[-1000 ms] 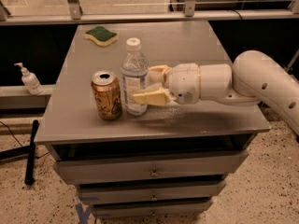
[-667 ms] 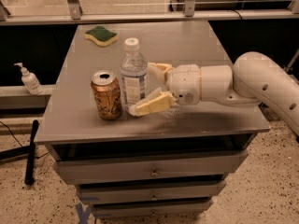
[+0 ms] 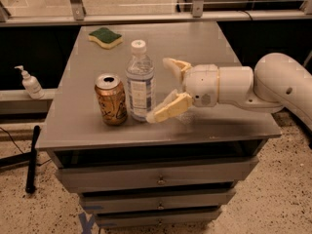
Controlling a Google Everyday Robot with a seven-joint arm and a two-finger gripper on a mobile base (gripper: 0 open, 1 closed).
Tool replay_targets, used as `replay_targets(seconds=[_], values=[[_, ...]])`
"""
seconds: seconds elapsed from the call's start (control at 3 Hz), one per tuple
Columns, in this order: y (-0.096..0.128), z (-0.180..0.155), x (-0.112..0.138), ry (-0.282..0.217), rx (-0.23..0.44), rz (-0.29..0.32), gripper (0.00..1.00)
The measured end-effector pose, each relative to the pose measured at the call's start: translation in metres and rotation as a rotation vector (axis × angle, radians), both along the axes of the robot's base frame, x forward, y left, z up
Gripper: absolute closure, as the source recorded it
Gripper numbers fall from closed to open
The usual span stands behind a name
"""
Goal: Move blue plastic bottle near orange can
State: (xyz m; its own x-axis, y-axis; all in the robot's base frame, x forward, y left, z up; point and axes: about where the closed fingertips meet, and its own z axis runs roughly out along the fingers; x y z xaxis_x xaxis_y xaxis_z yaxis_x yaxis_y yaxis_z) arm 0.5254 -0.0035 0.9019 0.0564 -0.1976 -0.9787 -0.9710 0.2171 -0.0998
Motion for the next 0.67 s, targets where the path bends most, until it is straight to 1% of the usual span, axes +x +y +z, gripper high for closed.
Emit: replay_targets(seconds=[0.33, 0.67], values=[[-0.039, 0.026, 0.016, -0.036, 0.009, -0.092, 0.0], [-0.11, 0.072, 0.042, -0.096, 0.061, -0.254, 0.0]])
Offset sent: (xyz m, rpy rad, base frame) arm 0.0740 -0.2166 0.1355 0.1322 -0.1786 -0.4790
